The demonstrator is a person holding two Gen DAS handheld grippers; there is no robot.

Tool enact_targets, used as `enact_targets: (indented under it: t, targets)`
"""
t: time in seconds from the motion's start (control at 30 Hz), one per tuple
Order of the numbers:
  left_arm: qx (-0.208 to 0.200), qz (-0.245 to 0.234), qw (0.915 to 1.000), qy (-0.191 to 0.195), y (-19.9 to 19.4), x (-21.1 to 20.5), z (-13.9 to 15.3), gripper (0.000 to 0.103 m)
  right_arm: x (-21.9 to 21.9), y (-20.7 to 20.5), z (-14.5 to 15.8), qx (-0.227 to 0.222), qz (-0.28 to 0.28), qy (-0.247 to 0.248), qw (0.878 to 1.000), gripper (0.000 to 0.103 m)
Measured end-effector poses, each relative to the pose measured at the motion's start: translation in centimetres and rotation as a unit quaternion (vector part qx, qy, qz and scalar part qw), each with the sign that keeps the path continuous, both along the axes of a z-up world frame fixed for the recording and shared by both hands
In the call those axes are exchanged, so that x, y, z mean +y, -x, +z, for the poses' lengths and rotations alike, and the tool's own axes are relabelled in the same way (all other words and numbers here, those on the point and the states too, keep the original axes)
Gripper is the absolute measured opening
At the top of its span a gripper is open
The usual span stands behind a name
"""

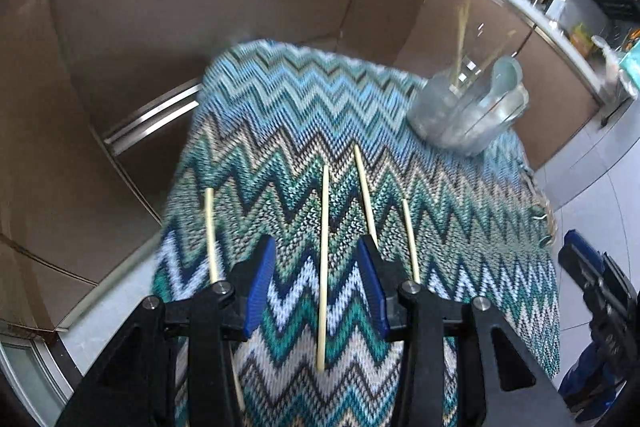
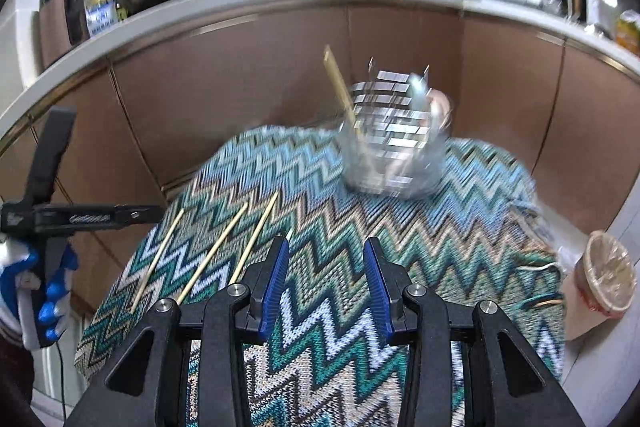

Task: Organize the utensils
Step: 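Grasp a bamboo chopstick with the right gripper while the left gripper grasps another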

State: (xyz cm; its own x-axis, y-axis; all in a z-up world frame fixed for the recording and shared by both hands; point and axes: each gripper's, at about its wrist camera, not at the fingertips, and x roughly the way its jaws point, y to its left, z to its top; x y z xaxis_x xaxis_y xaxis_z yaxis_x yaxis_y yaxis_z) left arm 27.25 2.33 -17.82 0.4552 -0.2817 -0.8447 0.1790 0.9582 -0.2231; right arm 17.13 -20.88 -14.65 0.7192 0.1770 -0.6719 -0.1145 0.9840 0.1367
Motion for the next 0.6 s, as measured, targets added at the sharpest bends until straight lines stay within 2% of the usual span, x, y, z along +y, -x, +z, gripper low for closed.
enact_targets:
  t: [0.27, 0.33, 0.4, 0.6]
  targets:
    - [0.068, -0.023, 0.9973, -0.015, -5.8, -2.5, -3.6, 0.039, 2.0, -5.8, -3.4, 0.089, 0.045, -0.013, 0.995, 0.039]
    - [0.08, -0.023, 0.9963, -0.019, -6.6, -2.8, -4.3, 0.039, 2.3, -7.1, -4.2, 0.109, 0.055, -0.019, 0.992, 0.035]
    - [0.094, -0.027, 0.9951, -0.018, -7.5, -3.0, -5.2, 0.033, 2.7, -8.4, -4.9, 0.128, 0.062, -0.021, 0.99, 0.028]
    - [0.117, -0.053, 0.9916, -0.019, -8.8, -3.8, -6.4, 0.021, 3.9, -12.1, -7.1, 0.177, 0.079, -0.021, 0.981, 0.02]
